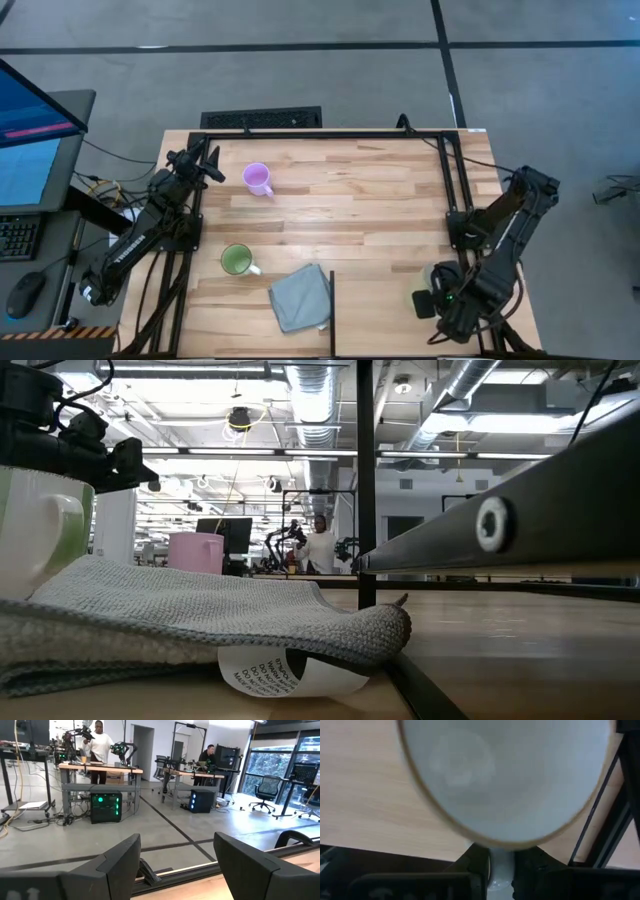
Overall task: Stack small to large cups/mugs on shelf
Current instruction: Put the yellow mug on the shelf
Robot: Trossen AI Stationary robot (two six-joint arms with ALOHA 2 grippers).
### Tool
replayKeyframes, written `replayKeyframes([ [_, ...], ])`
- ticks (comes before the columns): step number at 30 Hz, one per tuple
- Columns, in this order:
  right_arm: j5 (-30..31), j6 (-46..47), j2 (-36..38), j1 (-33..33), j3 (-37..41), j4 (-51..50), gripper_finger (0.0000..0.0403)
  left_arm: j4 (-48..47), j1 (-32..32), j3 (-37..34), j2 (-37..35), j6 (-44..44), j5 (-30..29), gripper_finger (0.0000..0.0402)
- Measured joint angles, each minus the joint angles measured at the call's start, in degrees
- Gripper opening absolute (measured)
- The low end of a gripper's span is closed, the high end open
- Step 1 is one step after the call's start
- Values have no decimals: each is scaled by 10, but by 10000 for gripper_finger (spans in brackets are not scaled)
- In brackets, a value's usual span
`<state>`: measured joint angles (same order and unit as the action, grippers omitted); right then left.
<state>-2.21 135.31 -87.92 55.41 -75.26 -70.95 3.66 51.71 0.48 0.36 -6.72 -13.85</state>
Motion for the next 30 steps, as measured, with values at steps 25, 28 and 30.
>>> replayKeyframes([
  [25, -5, -17, -82, -22, -77, -20, 67, 0, 0, 0, 0, 0, -3, 242],
  [28, -29, -18, -82, -30, -78, -18, 67, 0, 0, 0, 0, 0, -3, 242],
  [30, -33, -19, -82, -31, -78, -18, 67, 0, 0, 0, 0, 0, -3, 242],
])
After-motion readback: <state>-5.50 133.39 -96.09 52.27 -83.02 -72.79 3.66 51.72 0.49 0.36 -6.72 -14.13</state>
